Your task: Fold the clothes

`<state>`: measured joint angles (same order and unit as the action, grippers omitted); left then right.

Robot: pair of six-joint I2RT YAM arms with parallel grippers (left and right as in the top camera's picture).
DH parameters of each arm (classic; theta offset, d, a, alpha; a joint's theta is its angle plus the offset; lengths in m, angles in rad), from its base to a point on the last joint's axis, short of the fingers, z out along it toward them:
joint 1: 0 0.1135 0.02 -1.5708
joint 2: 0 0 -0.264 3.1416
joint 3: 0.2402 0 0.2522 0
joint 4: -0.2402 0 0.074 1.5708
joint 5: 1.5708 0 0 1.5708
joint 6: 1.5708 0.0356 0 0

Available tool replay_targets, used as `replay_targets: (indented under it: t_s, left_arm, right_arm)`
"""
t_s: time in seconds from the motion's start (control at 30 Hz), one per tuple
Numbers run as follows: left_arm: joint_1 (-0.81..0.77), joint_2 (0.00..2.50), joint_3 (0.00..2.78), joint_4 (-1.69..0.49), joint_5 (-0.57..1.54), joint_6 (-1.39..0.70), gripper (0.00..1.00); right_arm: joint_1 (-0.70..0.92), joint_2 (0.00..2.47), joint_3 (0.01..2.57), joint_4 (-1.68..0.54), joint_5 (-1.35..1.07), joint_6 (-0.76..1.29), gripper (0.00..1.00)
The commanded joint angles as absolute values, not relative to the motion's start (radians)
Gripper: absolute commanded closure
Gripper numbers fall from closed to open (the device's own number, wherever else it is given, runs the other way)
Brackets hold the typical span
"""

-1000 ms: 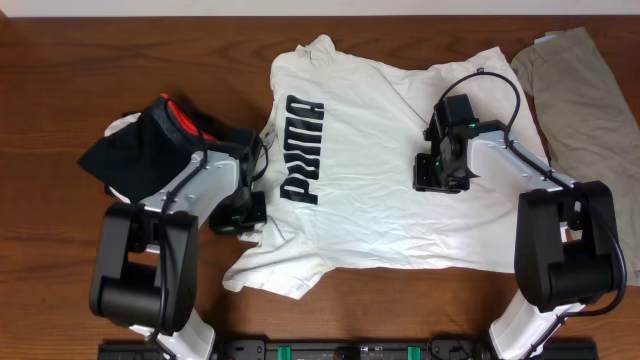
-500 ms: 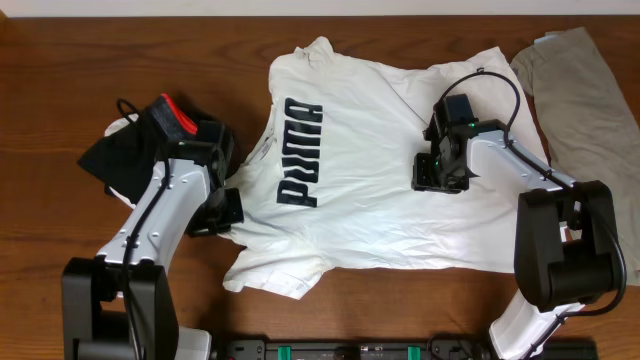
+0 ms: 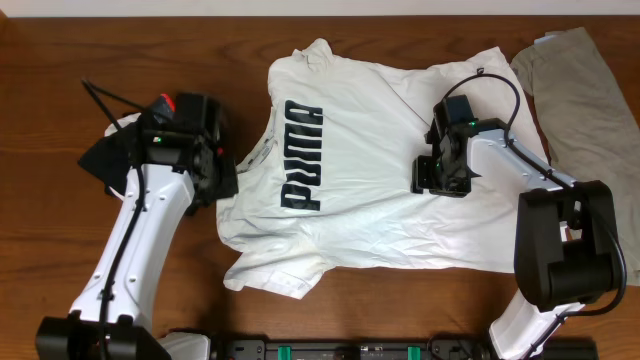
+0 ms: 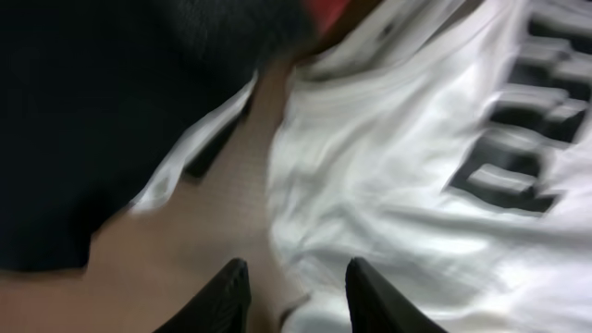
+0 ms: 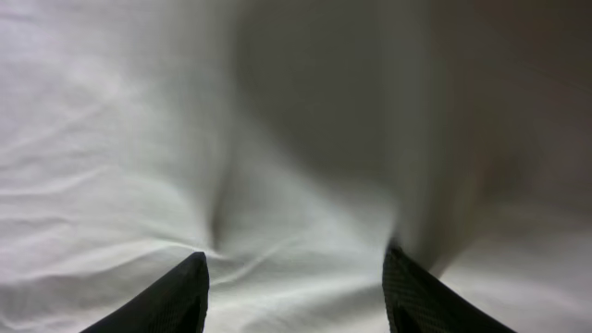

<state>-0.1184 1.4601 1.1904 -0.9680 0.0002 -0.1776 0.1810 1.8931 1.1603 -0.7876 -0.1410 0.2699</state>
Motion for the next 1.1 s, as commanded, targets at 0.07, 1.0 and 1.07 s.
replay_targets:
  t_s: [0.07,1.0,1.07]
  left_arm:
    - [-0.115,1.518,1.2,-0.796,0.212,0.022,0.63]
    - [-0.131,2.03,1.2,-0.275,0.262,0.138,0.81]
    - [-0.131,2.03,1.2,-0.28,0.25,0.134,0.94]
  right_arm:
    - [0.173,1.795,1.2,-0.777,-0.15,0.261,0.38]
    - [0.183,1.753,1.2,-0.648,-0.073,0.344,0.37]
    - [0.183,1.753,1.2,-0.641,-0.063,0.344,0.37]
